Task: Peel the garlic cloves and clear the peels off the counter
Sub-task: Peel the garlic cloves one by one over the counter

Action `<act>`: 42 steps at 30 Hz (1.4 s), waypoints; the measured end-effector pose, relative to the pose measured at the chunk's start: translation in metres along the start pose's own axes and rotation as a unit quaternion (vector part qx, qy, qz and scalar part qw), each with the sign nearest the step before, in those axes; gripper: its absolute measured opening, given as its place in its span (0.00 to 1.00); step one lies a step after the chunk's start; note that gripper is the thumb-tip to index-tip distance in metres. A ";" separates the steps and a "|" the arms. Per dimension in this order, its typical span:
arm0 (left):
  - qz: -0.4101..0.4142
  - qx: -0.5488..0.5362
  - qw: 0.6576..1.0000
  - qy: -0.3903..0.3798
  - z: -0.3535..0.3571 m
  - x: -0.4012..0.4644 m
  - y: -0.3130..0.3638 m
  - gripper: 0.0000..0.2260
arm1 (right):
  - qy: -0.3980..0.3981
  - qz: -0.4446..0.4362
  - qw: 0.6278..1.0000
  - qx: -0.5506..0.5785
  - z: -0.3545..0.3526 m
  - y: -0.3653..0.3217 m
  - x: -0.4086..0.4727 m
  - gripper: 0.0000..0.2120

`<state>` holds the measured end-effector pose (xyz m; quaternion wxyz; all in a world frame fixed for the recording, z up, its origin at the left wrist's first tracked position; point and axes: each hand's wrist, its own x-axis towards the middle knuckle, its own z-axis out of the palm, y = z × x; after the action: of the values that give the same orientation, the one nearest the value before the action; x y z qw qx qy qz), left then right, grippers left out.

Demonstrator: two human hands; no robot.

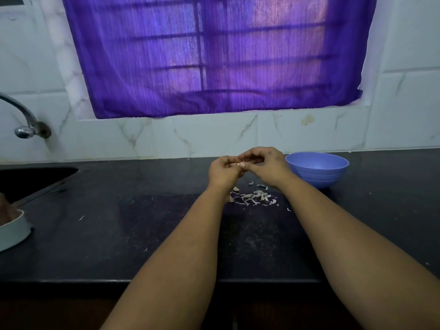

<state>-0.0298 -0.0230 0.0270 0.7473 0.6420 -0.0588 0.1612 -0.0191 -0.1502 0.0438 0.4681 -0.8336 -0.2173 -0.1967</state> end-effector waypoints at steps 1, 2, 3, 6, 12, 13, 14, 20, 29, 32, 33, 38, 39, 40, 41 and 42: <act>0.000 0.005 1.000 0.001 0.000 0.001 0.000 0.06 | 0.006 0.003 1.000 -0.011 -0.001 0.001 0.001 0.05; -0.001 0.009 1.000 0.002 -0.001 0.001 -0.001 0.06 | 0.009 0.008 1.000 -0.025 -0.001 0.001 0.001 0.04; -0.001 0.011 1.000 0.003 -0.001 0.001 0.000 0.05 | 0.010 0.011 0.999 -0.038 -0.001 0.002 0.002 0.04; -0.007 0.008 1.000 0.002 0.000 0.001 0.000 0.05 | -0.003 0.005 0.999 -0.053 0.000 0.002 0.002 0.03; -0.020 -0.003 1.000 0.010 -0.001 0.002 0.000 0.06 | -0.068 -0.009 0.996 -0.052 -0.001 0.002 0.001 0.06; -0.022 -0.001 1.000 0.011 -0.001 0.002 -0.001 0.06 | -0.074 -0.010 0.996 -0.053 -0.001 0.003 0.001 0.06; -0.025 0.002 1.000 0.011 -0.001 0.002 -0.001 0.07 | -0.077 -0.012 0.996 -0.054 -0.001 0.003 0.001 0.05; -0.033 0.028 0.999 0.017 -0.001 0.001 0.000 0.13 | -0.085 -0.007 0.993 -0.081 -0.004 0.004 0.001 0.01; 0.035 0.194 0.980 -0.004 -0.002 -0.002 0.000 0.17 | -0.081 0.064 0.994 -0.040 -0.001 0.005 0.000 0.11; 0.053 0.237 0.970 -0.008 -0.001 -0.005 0.001 0.16 | -0.106 0.097 0.990 0.002 -0.001 0.005 -0.001 0.10; 0.054 0.239 0.970 -0.008 -0.002 -0.005 0.001 0.16 | -0.110 0.104 0.988 0.008 -0.001 0.005 -0.002 0.10; 0.051 0.231 0.972 -0.015 -0.001 -0.006 0.003 0.15 | -0.073 0.155 0.980 0.102 0.002 0.004 0.000 0.10; 0.046 0.233 0.971 -0.015 -0.001 -0.006 0.003 0.16 | -0.059 0.163 0.976 0.132 0.002 0.004 0.000 0.10; 0.042 0.236 0.971 -0.015 -0.001 -0.006 0.003 0.16 | -0.046 0.168 0.972 0.160 0.002 0.004 0.001 0.11; 0.038 0.239 0.970 -0.014 -0.001 -0.005 0.002 0.16 | -0.035 0.171 0.968 0.183 0.001 0.004 0.002 0.11; 0.036 0.240 0.970 -0.011 -0.002 -0.004 0.002 0.15 | -0.029 0.172 0.965 0.197 0.001 0.005 0.003 0.11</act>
<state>-0.0347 -0.0218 0.0273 0.5641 0.8019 -0.0502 0.1904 -0.0139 -0.1514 0.0417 0.6438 -0.7548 -0.1180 -0.0424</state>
